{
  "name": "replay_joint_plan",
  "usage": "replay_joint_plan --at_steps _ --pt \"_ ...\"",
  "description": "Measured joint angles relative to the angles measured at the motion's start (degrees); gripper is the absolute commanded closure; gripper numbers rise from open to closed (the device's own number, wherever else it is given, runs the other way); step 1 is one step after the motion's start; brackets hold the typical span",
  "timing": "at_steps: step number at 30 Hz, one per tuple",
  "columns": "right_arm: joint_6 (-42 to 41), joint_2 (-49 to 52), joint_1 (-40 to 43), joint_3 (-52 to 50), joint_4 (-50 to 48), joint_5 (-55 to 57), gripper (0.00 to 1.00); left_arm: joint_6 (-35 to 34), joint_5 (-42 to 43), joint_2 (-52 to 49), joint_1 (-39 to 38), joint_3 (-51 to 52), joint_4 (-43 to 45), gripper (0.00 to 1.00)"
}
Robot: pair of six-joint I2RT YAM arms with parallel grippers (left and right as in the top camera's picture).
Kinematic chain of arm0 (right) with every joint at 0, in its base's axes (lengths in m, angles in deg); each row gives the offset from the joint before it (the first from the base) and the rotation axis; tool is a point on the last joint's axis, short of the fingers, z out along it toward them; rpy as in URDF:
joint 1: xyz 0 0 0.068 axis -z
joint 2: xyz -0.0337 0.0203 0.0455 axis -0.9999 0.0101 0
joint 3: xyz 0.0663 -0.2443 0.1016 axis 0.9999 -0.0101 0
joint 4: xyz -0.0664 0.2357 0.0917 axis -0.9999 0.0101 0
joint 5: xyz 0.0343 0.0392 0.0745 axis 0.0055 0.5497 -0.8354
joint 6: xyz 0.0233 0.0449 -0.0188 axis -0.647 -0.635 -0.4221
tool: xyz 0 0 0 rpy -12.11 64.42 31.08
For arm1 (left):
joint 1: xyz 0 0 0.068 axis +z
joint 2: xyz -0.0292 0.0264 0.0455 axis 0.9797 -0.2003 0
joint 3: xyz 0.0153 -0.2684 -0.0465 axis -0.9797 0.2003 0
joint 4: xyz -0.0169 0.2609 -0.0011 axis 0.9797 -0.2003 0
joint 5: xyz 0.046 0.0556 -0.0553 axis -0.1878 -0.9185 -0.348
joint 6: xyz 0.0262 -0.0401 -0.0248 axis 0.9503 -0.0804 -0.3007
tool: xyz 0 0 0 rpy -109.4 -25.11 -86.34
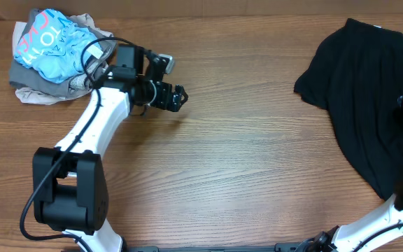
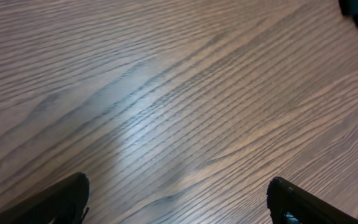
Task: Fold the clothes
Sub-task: 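Reach the right gripper to the black T-shirt and pinch its edge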
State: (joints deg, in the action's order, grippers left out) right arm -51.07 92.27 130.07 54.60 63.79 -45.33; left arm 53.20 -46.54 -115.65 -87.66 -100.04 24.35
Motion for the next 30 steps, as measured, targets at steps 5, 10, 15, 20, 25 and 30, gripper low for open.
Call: replay_joint_plan --at_steps 5,10,15,20,25,30 --pt "-1.86 2.86 2.21 -0.02 0.22 0.48 0.34 1.01 -3.85 0.00 -2.97 -0.02 0.02 0.06" --pt "-2.60 2.86 3.23 -0.02 0.15 2.64 0.48 1.07 -6.16 0.00 -3.85 0.00 0.00 0.06" --pt "-3.06 2.86 3.54 -0.02 0.09 3.43 0.65 1.07 -7.08 0.00 -3.85 0.00 0.02 0.06" --pt "-2.67 3.54 3.54 0.00 -0.59 2.73 0.91 1.07 -7.48 0.00 -3.85 -0.02 0.72 0.12" --pt "-1.90 4.39 3.26 0.00 -1.11 1.25 0.96 1.22 -7.89 0.00 -3.85 -0.02 1.53 0.25" --pt "0.07 4.42 2.32 1.33 0.46 -2.01 0.96 1.33 -8.39 0.00 -3.85 -0.15 1.51 0.58"
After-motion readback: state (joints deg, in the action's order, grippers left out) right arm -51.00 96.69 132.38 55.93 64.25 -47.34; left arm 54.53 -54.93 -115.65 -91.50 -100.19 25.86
